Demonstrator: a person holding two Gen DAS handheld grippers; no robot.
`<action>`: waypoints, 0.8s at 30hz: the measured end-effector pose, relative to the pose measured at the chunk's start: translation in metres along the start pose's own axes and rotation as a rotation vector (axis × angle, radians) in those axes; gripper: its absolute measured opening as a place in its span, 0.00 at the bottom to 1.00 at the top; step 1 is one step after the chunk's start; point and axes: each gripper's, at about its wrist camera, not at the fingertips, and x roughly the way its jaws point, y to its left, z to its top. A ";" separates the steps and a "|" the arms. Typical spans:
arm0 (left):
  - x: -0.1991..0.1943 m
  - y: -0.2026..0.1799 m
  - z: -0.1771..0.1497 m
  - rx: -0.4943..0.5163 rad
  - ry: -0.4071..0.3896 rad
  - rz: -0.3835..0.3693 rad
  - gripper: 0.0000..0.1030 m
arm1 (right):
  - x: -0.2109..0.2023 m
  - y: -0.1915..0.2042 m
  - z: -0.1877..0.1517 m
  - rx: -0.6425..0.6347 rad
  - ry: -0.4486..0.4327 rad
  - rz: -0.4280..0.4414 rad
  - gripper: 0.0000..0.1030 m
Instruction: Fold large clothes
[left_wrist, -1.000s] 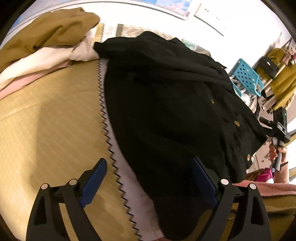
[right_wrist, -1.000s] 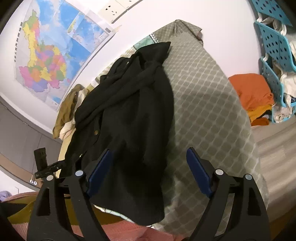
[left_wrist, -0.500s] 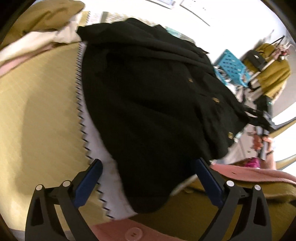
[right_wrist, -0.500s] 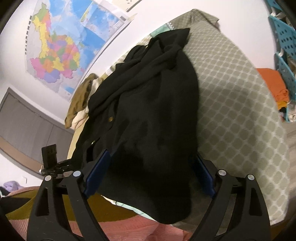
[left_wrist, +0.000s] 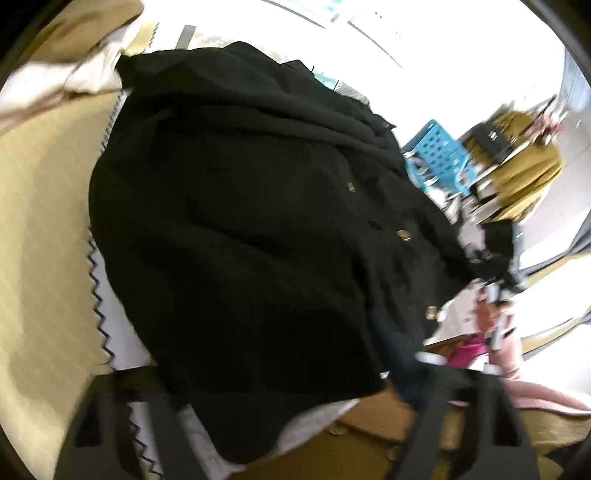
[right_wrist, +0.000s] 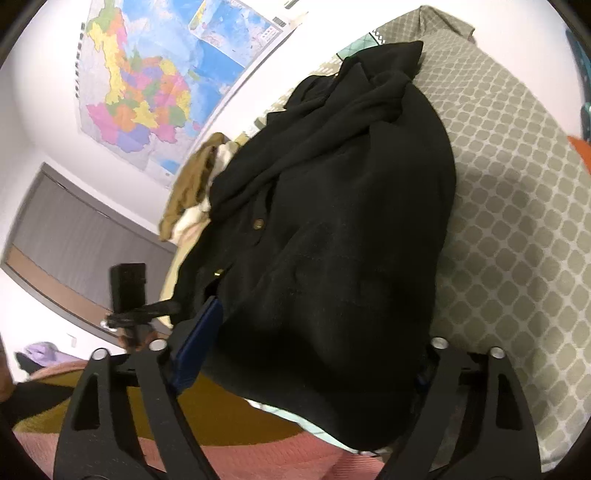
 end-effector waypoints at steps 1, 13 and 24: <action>-0.001 0.001 0.001 -0.001 -0.002 0.008 0.57 | -0.002 0.000 0.000 0.000 -0.003 -0.004 0.76; 0.004 -0.002 0.006 -0.013 -0.009 -0.057 0.79 | -0.002 -0.002 -0.004 -0.031 0.010 -0.079 0.75; -0.054 0.010 0.004 -0.081 -0.118 -0.088 0.09 | -0.037 0.030 -0.020 -0.062 -0.126 0.035 0.11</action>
